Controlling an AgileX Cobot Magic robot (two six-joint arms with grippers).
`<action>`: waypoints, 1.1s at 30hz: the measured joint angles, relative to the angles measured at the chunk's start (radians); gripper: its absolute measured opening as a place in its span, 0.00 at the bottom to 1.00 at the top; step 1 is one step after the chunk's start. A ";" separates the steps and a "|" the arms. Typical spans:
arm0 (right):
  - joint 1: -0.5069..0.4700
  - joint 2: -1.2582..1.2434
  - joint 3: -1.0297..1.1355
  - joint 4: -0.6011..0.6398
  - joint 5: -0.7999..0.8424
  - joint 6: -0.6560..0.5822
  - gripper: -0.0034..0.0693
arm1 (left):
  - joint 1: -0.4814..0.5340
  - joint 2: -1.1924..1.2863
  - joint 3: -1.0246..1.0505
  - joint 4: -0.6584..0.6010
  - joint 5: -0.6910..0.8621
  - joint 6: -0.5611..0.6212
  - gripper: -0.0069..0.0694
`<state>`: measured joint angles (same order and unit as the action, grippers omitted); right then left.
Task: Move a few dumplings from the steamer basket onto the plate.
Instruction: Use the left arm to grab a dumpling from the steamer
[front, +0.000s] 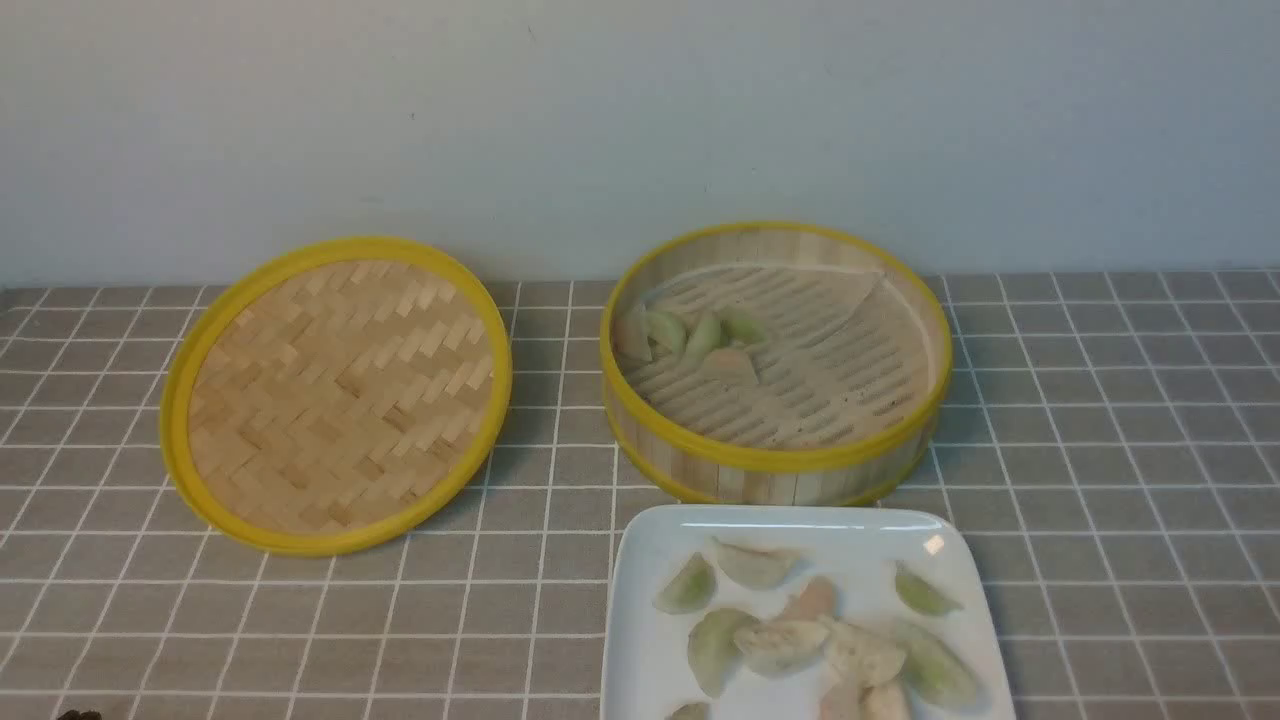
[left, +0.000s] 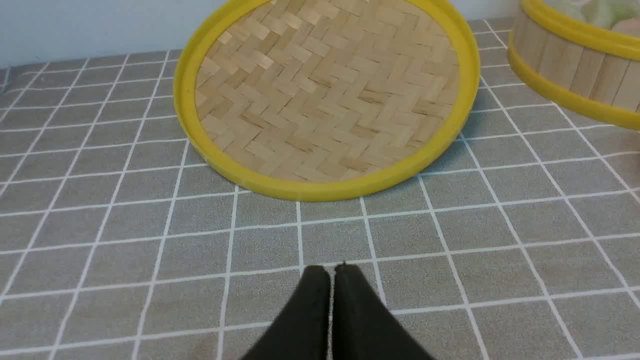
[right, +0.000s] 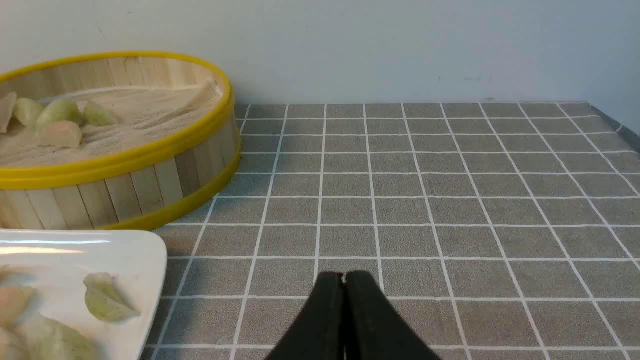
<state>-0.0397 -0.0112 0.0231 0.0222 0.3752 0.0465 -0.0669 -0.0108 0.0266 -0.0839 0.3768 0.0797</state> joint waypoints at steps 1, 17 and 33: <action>0.000 0.000 0.000 0.000 0.000 0.000 0.03 | 0.000 0.000 0.000 0.000 0.000 0.000 0.08; 0.000 0.000 0.000 0.000 0.000 0.000 0.03 | 0.000 0.000 0.000 0.000 0.000 0.000 0.08; 0.000 0.000 0.004 0.399 -0.196 0.166 0.03 | 0.000 0.000 0.000 0.000 0.000 0.000 0.08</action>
<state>-0.0397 -0.0112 0.0275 0.4211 0.1793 0.2124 -0.0669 -0.0108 0.0266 -0.0839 0.3768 0.0797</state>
